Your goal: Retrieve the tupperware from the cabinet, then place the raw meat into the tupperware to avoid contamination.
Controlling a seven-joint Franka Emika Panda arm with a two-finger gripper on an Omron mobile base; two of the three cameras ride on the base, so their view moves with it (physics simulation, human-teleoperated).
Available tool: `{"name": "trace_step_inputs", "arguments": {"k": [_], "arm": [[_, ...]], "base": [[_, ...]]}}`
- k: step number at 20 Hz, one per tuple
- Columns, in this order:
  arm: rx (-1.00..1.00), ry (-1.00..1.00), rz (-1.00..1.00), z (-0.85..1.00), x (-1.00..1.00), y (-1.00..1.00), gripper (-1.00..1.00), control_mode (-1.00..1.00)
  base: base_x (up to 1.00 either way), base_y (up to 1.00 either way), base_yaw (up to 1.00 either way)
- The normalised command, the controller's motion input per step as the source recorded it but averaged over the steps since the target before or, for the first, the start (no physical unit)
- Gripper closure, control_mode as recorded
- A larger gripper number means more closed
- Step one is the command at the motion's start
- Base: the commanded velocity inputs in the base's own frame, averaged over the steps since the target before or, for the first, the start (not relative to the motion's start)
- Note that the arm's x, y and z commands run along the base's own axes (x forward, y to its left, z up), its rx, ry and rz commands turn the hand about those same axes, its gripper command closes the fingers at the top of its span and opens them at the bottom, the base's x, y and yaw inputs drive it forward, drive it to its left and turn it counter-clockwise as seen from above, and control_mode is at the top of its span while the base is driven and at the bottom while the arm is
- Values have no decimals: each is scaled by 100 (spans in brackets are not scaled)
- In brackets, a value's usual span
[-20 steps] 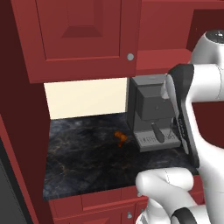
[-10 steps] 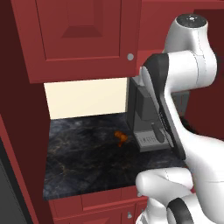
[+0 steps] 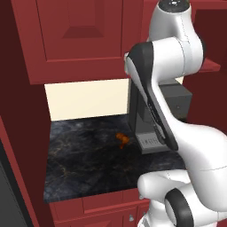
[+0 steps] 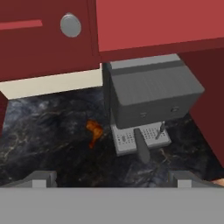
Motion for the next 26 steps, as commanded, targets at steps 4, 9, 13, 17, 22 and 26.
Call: {"name": "trace_step_inputs", "arguments": {"k": [4,9,13,17,22,26], "arm": [[-1,-4,0,21,36,25,-100,-100],[0,1,-3,3,58,-8,-100,-100],[1,1,-3,0,59,-18,-100,-100],[2,0,-2,1,51,-8,-100,-100],[0,0,0,7,43,2,-100,-100],[0,0,0,0,46,0,-100,-100]], "base": [[0,0,0],[0,0,0],[0,0,0],[0,0,0],[0,0,0],[0,0,0]]}}
